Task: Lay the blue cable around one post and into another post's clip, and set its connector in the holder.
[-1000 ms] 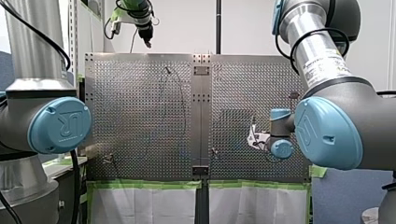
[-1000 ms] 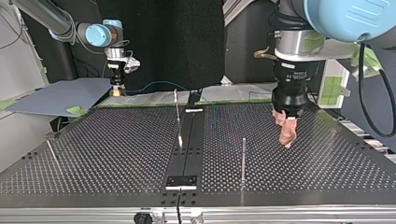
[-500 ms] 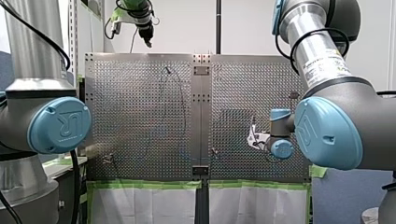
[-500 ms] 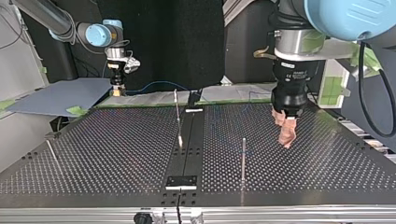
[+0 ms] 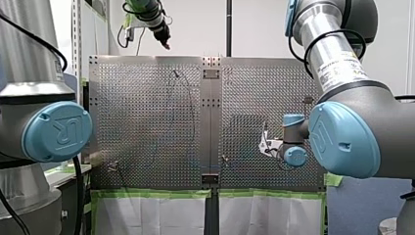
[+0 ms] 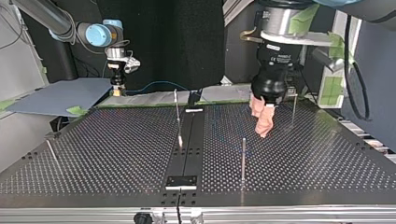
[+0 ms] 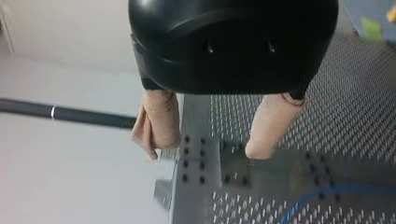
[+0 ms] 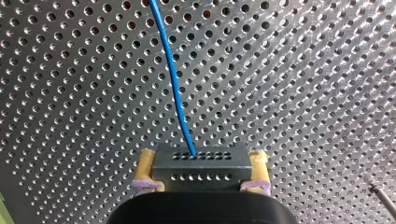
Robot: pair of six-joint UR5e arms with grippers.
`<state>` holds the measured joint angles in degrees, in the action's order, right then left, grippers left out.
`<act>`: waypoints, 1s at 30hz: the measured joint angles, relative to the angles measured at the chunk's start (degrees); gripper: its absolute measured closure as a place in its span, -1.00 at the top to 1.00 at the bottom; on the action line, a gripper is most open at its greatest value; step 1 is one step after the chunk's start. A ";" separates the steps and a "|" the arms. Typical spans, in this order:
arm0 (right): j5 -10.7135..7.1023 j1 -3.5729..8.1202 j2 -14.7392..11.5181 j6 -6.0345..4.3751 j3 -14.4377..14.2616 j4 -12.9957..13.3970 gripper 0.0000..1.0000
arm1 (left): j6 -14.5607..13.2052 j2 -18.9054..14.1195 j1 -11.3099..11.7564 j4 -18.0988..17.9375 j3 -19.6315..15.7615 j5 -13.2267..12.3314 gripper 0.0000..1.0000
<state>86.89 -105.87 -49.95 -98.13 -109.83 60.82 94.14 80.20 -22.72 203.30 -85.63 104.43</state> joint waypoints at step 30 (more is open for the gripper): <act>3.03 -2.47 -6.60 1.90 -0.37 -5.53 -1.00 | 9.85 12.09 -12.50 -15.14 -15.14 0.47 1.00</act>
<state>89.92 -108.34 -56.55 -96.23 -110.19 55.30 103.99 92.29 -35.22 188.16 -100.77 104.90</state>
